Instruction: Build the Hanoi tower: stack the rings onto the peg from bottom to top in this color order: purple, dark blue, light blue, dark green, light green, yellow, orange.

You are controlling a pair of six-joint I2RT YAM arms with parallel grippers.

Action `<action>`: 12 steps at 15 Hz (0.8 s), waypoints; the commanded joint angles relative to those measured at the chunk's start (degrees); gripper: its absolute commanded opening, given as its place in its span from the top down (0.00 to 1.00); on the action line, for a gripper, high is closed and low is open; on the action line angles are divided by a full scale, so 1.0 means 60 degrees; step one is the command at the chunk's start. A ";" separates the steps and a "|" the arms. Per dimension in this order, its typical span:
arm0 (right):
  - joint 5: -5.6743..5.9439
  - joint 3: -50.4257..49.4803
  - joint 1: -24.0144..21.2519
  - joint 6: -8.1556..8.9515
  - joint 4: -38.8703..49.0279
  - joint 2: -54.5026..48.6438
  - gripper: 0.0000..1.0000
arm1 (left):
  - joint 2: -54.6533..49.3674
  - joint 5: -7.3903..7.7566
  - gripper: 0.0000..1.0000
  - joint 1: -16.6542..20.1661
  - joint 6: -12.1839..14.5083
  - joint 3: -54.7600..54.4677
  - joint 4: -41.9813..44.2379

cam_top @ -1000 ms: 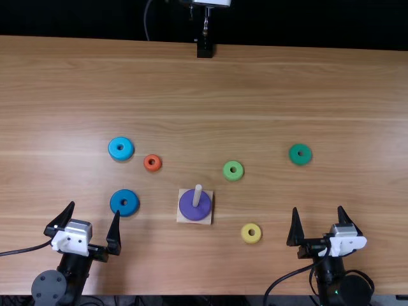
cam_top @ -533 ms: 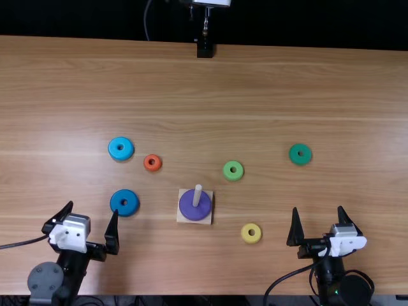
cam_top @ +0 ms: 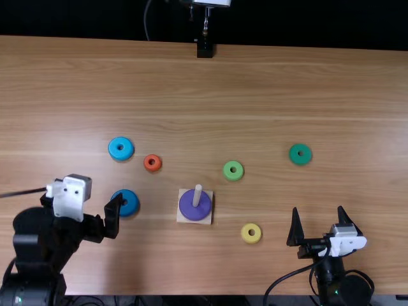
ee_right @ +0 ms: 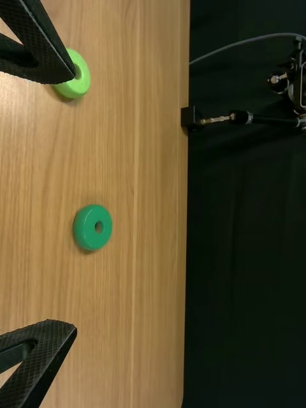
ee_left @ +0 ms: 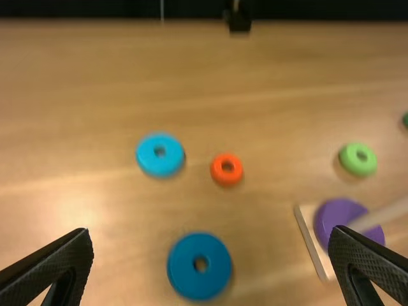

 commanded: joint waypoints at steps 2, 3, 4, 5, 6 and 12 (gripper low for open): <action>-0.0008 -0.0121 -0.0077 0.0001 0.0022 -0.0115 0.00 | 0.2026 0.0130 0.00 -0.0083 0.0040 0.1269 -0.0871; -0.0008 -0.0121 -0.0077 0.0001 0.0022 -0.0115 0.00 | 0.2685 0.0200 0.00 -0.0098 0.0022 0.1430 -0.1082; -0.0008 -0.0121 -0.0077 0.0001 0.0022 -0.0115 0.00 | 0.3301 0.0235 0.00 -0.0068 0.0022 0.1635 -0.1399; -0.0008 -0.0121 -0.0077 0.0001 0.0022 -0.0115 0.00 | 0.3887 0.0095 0.00 -0.0054 -0.0013 0.1811 -0.1873; -0.0008 -0.0121 -0.0077 0.0001 0.0022 -0.0115 0.00 | 0.4341 -0.0468 0.00 -0.0200 0.0022 0.1972 -0.2242; -0.0008 -0.0121 -0.0077 0.0001 0.0022 -0.0115 0.00 | 0.6069 -0.2402 0.00 -0.1533 0.0057 0.2397 -0.2207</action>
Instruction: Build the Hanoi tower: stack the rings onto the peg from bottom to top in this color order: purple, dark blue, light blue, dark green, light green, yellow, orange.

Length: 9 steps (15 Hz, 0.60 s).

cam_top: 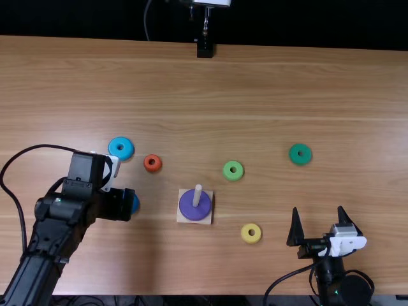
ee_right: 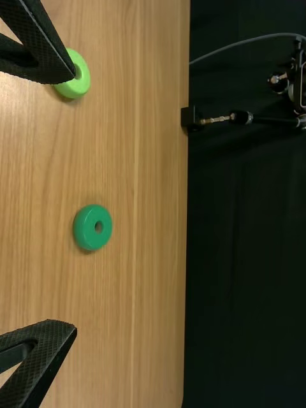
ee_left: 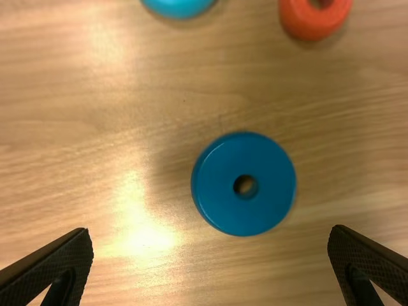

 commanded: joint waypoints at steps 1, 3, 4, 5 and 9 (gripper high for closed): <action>-0.0008 -0.0125 -0.0080 0.0001 0.0026 -0.0115 0.00 | 0.0355 0.0080 0.00 -0.0237 0.0050 0.0178 0.0033; -0.0008 -0.0125 -0.0080 0.0001 0.0026 -0.0115 0.00 | 0.0765 0.0045 0.00 -0.0618 0.0050 0.0193 0.0314; -0.0008 -0.0125 -0.0080 0.0001 0.0026 -0.0115 0.00 | 0.0955 0.0062 0.00 -0.0721 0.0050 0.0237 0.0455; -0.0008 -0.0125 -0.0080 0.0001 0.0026 -0.0115 0.00 | 0.1102 0.0080 0.00 -0.0735 0.0050 0.0266 0.0525; -0.0008 -0.0125 -0.0080 0.0001 0.0026 -0.0115 0.00 | 0.1703 -0.0026 0.00 -0.0765 0.0068 0.0252 0.0631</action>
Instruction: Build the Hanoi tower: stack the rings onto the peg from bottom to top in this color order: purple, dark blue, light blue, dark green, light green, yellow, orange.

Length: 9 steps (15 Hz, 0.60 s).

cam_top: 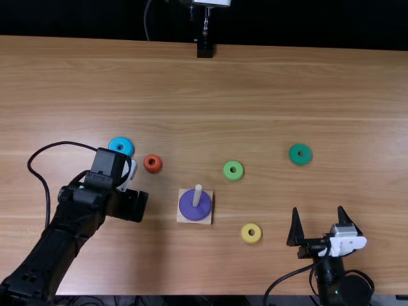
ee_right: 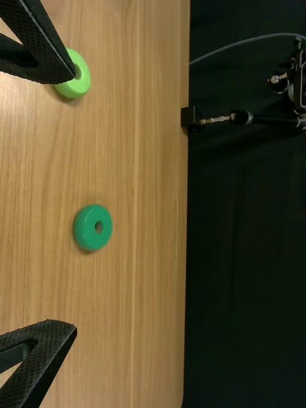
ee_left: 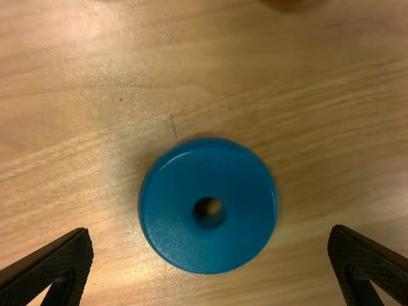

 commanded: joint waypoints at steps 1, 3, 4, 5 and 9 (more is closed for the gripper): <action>-0.0008 -0.0125 -0.0080 -0.0002 0.0026 -0.0115 0.00 | 0.0330 -0.0026 0.00 -0.0029 0.0079 0.0237 0.0075; -0.0008 -0.0125 -0.0080 -0.0002 0.0026 -0.0115 0.00 | 0.0550 0.0010 0.00 -0.0029 0.0079 0.0237 0.0339; -0.0008 -0.0125 -0.0080 -0.0002 0.0026 -0.0115 0.00 | 0.0564 0.0045 0.00 -0.0029 0.0079 0.0266 0.0444; -0.0008 -0.0125 -0.0080 -0.0002 0.0026 -0.0115 0.00 | 0.0579 0.0045 0.00 -0.0029 0.0079 0.0237 0.0532; -0.0008 -0.0125 -0.0080 -0.0002 0.0026 -0.0115 0.00 | 0.0975 -0.0008 0.00 -0.0014 0.0079 0.0164 0.0585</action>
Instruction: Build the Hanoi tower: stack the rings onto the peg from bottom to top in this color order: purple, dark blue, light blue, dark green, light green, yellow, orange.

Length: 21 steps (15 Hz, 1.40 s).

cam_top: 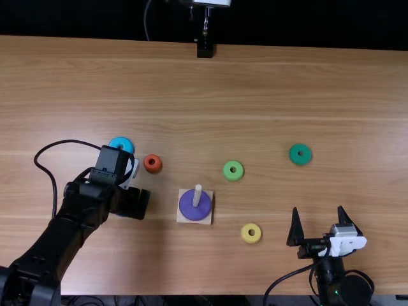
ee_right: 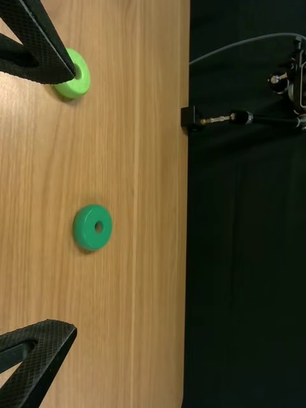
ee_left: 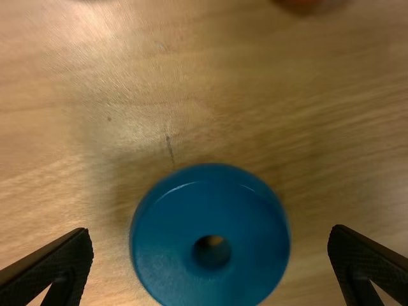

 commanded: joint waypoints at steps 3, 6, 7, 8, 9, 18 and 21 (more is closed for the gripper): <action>-0.0008 -0.0125 -0.0077 0.0001 0.0022 -0.0115 0.00 | 0.0257 0.0013 0.00 -0.0018 0.0075 0.0164 0.0013; -0.0008 -0.0125 -0.0077 0.0001 0.0022 -0.0115 0.00 | 0.0272 -0.0004 0.00 -0.0018 0.0075 0.0149 0.0013; -0.0008 -0.0125 -0.0077 0.0001 0.0022 -0.0115 0.00 | 0.0286 -0.0022 0.00 -0.0018 0.0075 0.0134 -0.0005; -0.0008 -0.0125 -0.0077 0.0001 0.0022 -0.0115 0.00 | 0.0404 -0.0022 0.00 -0.0018 0.0093 0.0120 -0.0005; -0.0008 -0.0125 -0.0077 0.0001 0.0022 -0.0115 0.00 | 0.0653 -0.0022 0.00 -0.0018 0.0093 0.0120 -0.0005; -0.0008 -0.0125 -0.0077 0.0001 0.0022 -0.0115 0.00 | 0.0623 -0.0760 1.00 -0.0311 0.0093 0.0193 0.0699; -0.0008 -0.0125 -0.0077 0.0001 0.0022 -0.0115 0.00 | 0.0565 -0.0725 1.00 -0.0340 0.0040 0.1380 -0.0532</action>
